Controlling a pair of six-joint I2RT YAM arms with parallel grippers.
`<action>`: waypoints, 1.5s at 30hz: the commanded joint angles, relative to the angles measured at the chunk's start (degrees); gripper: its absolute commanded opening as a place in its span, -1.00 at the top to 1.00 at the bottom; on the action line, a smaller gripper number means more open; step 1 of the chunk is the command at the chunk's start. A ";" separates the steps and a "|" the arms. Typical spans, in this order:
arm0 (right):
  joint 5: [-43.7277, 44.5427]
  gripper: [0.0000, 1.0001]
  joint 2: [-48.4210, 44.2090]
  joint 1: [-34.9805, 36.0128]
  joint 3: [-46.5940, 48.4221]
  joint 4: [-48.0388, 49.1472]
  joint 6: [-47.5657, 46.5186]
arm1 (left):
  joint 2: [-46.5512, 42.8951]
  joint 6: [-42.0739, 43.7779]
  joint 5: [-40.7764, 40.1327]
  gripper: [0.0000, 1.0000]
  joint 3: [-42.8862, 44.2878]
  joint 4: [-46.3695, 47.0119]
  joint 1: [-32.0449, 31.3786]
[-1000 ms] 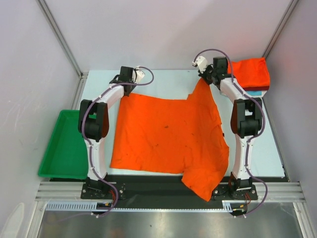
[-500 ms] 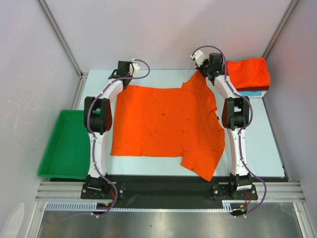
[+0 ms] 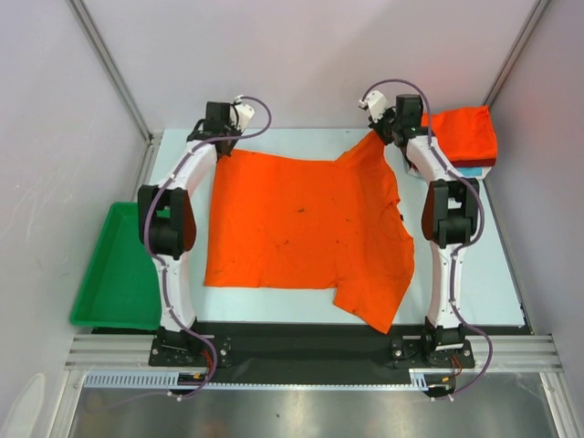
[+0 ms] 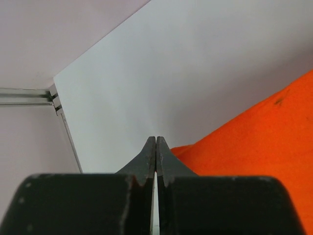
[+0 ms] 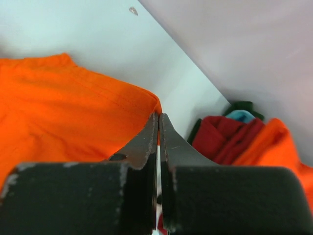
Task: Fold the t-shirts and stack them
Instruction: Fold the tshirt
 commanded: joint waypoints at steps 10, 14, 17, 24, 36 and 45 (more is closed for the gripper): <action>-5.01 1.00 -33.84 2.54 -28.39 -7.35 -0.54 | -20.74 -0.74 7.06 0.99 -20.65 1.73 0.23; -5.19 1.00 -44.92 4.21 -39.02 -10.78 -0.10 | -28.29 -0.91 7.85 0.99 -27.96 1.91 0.49; -4.58 1.00 -52.22 5.88 -46.15 -13.77 0.78 | -31.73 -1.26 8.55 0.99 -32.98 1.47 0.40; -2.99 0.66 -62.25 6.24 -53.63 -20.27 2.01 | -38.59 -3.19 8.55 0.99 -37.73 -3.36 2.76; -11.06 0.14 -45.51 3.95 -45.82 -18.60 1.32 | -23.93 -7.85 13.65 0.08 -23.59 -8.36 3.13; -18.81 0.25 -26.32 2.46 -32.28 -26.70 -0.28 | -13.92 -8.38 15.93 0.31 -19.99 -12.23 3.12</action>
